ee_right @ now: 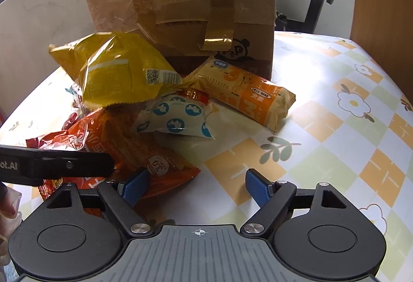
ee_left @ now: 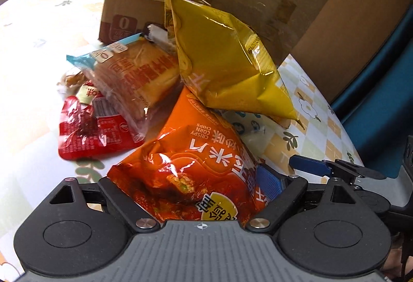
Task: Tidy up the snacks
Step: 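Grasp the orange crispy corn bag with the left tool, then grasp the white-blue wrapped bun with the right tool while the left tool holds the orange bag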
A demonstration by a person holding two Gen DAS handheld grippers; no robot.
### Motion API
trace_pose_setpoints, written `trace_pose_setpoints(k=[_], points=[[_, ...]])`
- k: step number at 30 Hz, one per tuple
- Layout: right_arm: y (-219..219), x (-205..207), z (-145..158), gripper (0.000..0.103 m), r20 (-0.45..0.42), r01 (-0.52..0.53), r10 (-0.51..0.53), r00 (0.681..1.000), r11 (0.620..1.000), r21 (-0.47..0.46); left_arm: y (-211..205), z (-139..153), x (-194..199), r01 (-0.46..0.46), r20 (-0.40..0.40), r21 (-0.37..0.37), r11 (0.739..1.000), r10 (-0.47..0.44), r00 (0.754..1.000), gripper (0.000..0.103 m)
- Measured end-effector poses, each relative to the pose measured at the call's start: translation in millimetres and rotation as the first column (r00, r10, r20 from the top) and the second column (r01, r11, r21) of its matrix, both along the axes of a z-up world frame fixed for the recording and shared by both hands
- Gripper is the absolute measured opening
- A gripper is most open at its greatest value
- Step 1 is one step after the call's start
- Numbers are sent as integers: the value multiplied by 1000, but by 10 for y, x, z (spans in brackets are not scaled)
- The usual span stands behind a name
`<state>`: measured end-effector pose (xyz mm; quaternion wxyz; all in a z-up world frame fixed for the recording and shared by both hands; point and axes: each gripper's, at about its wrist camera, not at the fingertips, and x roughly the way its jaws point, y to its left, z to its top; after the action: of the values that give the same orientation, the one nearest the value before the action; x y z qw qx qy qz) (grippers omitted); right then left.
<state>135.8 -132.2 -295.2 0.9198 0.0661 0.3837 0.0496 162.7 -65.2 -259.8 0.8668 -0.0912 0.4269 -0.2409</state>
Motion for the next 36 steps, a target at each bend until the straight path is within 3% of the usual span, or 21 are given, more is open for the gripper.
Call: trace_pose_setpoints(k=[2, 3, 4, 9, 18, 22, 27, 36], points=[[2, 4, 1, 79, 2, -6, 6, 1000, 1000, 1, -36, -9, 5, 9, 5, -8, 1000, -9, 1000, 81], [-1, 5, 1, 78, 2, -7, 7, 1000, 1000, 3, -40, -8, 3, 8, 8, -16, 1000, -8, 1000, 68], [-7, 0, 5, 78, 5, -6, 6, 1000, 1000, 6, -28, -2, -1, 8, 14, -13, 1000, -8, 1000, 63], [-5, 6, 10, 78, 6, -12, 12, 1000, 1000, 19, 35, 43, -86, -16, 52, -10, 1000, 16, 998, 53], [-39, 36, 79, 74, 57, -8, 7, 998, 1000, 11, 219, 262, -253, -155, 155, 81, 985, 141, 978, 51], [-16, 142, 146, 74, 95, -43, 44, 994, 999, -14, 363, 314, -257, -220, 187, 72, 973, 204, 961, 50], [103, 386, 162, 74, 114, -96, 105, 988, 992, -83, 427, 285, -231, -242, 172, 77, 967, 226, 959, 49], [275, 738, 133, 73, 119, -148, 163, 979, 981, -123, 472, 217, -223, -246, 152, 87, 965, 231, 961, 49]])
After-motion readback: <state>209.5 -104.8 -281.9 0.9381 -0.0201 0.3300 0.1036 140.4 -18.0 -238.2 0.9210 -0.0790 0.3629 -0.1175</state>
